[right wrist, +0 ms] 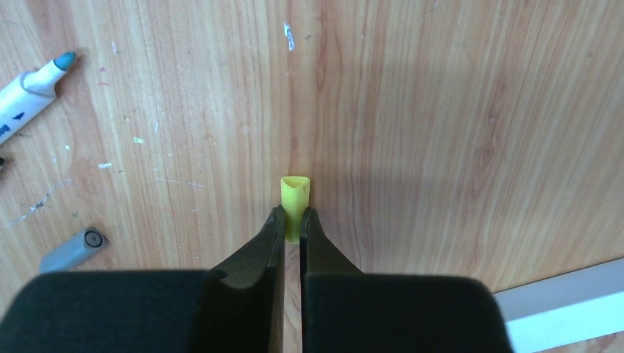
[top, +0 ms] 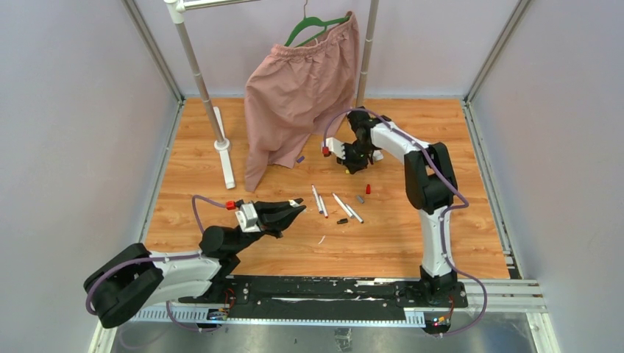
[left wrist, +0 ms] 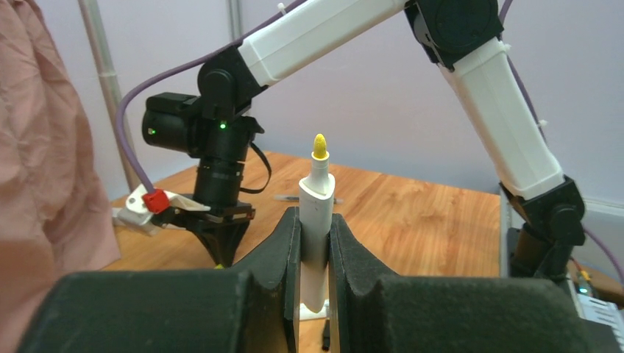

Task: Insert the pens into the pen caps
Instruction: Move the pen cap to the center of the board, then insert the pen cap onto the pen.

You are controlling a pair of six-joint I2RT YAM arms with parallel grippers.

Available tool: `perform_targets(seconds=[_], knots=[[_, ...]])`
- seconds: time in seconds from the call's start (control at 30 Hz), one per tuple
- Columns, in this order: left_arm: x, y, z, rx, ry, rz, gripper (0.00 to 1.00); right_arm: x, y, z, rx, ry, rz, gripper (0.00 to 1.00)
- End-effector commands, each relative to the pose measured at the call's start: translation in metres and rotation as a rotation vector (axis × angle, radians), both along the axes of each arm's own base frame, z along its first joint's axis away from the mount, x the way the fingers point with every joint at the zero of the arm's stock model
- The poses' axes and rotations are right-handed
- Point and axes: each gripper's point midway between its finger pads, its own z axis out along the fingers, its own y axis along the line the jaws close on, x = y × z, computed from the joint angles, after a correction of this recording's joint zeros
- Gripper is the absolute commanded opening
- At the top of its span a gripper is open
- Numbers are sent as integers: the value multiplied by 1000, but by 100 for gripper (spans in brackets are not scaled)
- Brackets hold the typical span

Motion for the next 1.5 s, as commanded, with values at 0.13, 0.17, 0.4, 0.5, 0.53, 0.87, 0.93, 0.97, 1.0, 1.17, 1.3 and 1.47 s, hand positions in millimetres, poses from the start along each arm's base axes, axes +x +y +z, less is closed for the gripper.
perform_targets(seconds=[0.13, 0.17, 0.4, 0.5, 0.53, 0.87, 0.93, 0.97, 1.0, 1.17, 1.3, 1.47], knots=[[-24, -18, -5, -10, 171, -218, 0, -30, 4, 42, 107, -124, 17, 0], [-27, -22, -6, 2, 197, -247, 0, -36, 4, 54, 132, -144, 25, 0], [-41, -50, -25, 83, 416, -439, 0, -101, 3, 125, 311, -307, 200, 0], [-48, -64, -36, 126, 513, -545, 0, -138, 0, 137, 362, -436, 391, 0], [-49, -69, -41, 138, 557, -578, 0, -147, -1, 140, 376, -474, 436, 0], [-46, -115, -82, 142, 1041, -855, 0, -176, -3, 133, 351, -658, 646, 0], [-45, -117, -90, 146, 1078, -853, 0, -177, -1, 128, 319, -688, 685, 0], [-44, -118, -94, 149, 1103, -854, 0, -177, 0, 125, 302, -699, 703, 0], [-44, -119, -96, 151, 1124, -859, 0, -177, 1, 123, 289, -708, 715, 0], [-41, -124, -111, 164, 1207, -867, 0, -181, 6, 117, 259, -731, 771, 0], [-37, -126, -120, 167, 1251, -865, 0, -186, 8, 112, 248, -739, 812, 0], [-35, -126, -126, 170, 1278, -862, 0, -193, 12, 108, 234, -746, 860, 0]])
